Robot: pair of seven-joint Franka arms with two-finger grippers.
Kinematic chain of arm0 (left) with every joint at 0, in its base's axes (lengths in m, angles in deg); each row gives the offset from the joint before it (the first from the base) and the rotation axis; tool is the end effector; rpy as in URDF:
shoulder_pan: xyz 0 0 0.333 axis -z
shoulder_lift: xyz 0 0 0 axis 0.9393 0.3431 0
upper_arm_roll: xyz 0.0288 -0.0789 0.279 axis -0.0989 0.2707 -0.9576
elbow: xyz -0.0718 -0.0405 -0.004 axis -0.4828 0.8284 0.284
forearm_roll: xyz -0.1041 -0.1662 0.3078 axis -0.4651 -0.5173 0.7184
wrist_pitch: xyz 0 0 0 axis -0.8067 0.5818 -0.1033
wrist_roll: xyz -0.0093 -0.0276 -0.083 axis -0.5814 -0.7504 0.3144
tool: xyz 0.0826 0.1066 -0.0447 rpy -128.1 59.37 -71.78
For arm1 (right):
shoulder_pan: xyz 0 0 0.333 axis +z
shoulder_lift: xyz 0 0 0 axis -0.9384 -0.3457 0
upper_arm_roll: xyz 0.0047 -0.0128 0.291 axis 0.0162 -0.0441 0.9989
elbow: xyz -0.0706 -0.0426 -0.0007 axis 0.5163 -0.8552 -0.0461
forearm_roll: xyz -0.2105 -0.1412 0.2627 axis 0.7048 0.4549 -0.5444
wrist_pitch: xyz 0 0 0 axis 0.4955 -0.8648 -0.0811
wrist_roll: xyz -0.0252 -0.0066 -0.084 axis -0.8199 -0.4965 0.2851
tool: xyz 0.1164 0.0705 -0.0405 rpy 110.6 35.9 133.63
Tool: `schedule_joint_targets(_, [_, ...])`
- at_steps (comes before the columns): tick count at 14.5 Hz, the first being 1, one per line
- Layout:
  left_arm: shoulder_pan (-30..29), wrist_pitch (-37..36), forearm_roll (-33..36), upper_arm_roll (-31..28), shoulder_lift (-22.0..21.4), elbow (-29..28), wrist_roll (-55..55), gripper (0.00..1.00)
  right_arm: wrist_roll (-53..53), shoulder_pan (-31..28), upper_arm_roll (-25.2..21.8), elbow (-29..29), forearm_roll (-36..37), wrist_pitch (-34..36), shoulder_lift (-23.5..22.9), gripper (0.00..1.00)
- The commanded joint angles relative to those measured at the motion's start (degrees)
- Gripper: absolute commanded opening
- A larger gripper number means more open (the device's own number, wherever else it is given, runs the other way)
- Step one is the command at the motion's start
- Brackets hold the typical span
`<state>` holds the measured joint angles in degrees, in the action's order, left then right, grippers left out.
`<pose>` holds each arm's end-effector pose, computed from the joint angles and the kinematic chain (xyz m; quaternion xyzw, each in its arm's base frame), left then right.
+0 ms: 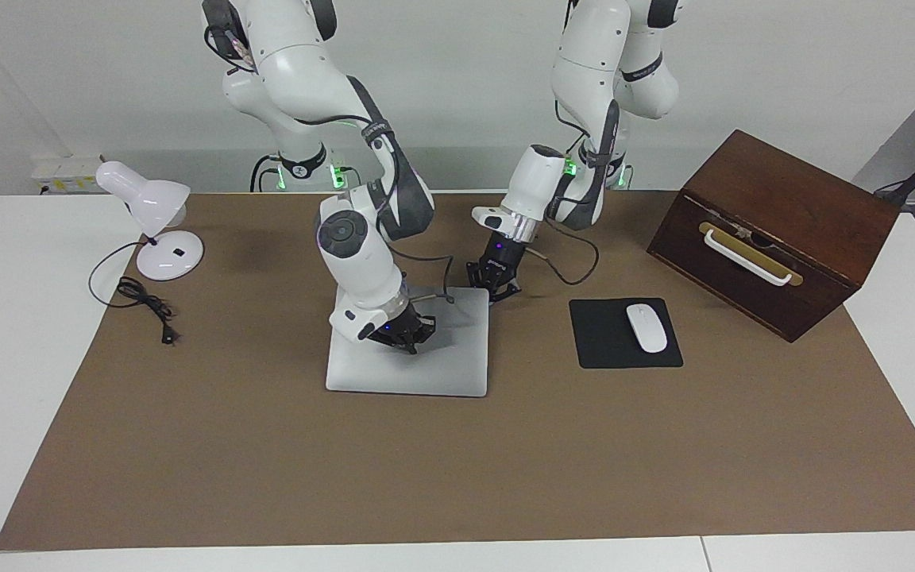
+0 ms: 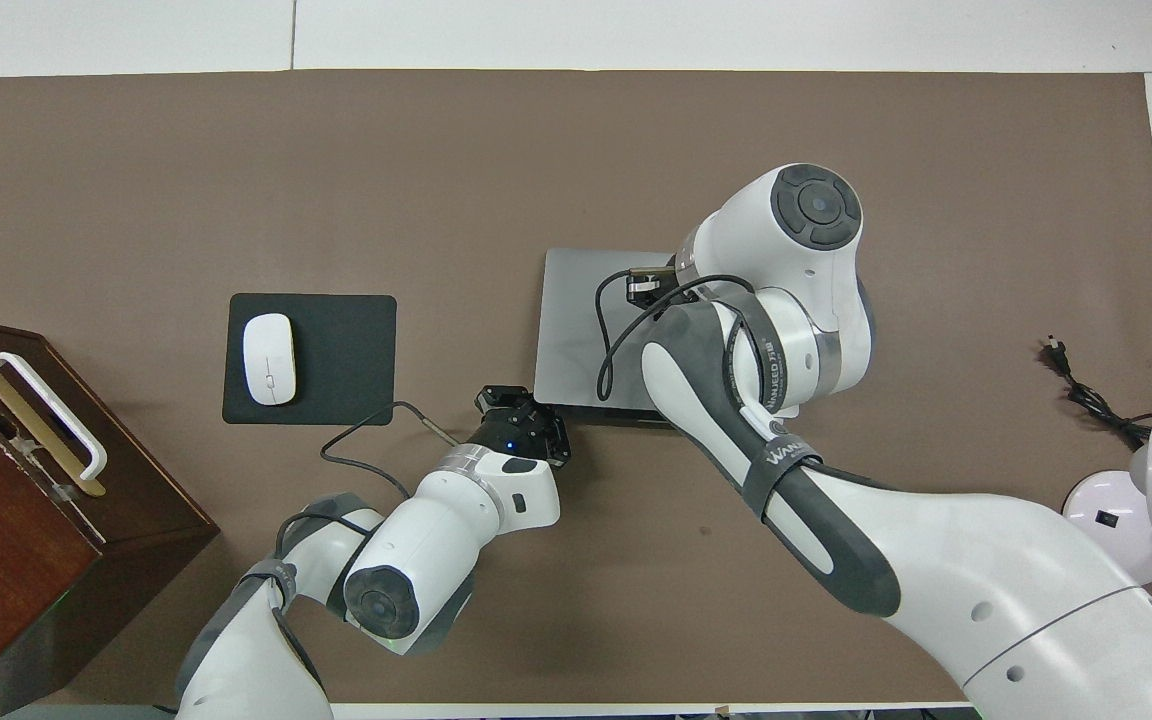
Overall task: Close laptop with both arms
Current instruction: 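Press the lid fully shut onto the base with the right gripper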
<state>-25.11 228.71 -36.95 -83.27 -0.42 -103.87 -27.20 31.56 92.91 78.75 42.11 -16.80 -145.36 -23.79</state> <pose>0.3997 -0.3438 0.2419 0.8586 -0.3653 0.3464 0.0970 0.5850 0.2608 0.2859 -0.9944 0.0152 0.0015 0.1041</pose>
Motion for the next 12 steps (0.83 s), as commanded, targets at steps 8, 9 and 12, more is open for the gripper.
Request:
schedule_joint_targets(8, [0.35, -0.24, -0.43, -1.29, 5.91, 0.31, -2.44, 0.00, -1.18, -0.45, 0.18, 0.12, -1.24, 1.68, 0.99, 0.00])
schedule_joint_targets(9, [0.35, -0.24, -0.43, -1.29, 5.91, 0.31, -2.44, 0.00, -1.18, -0.54, 0.10, -0.05, -0.98, 2.74, 1.78, 0.00])
schedule_joint_targets(12, [0.27, -0.24, -0.43, -1.38, 5.91, 0.39, -2.44, 0.00, -1.27, -0.89, -0.69, 0.12, -0.02, 3.80, 4.33, 0.00])
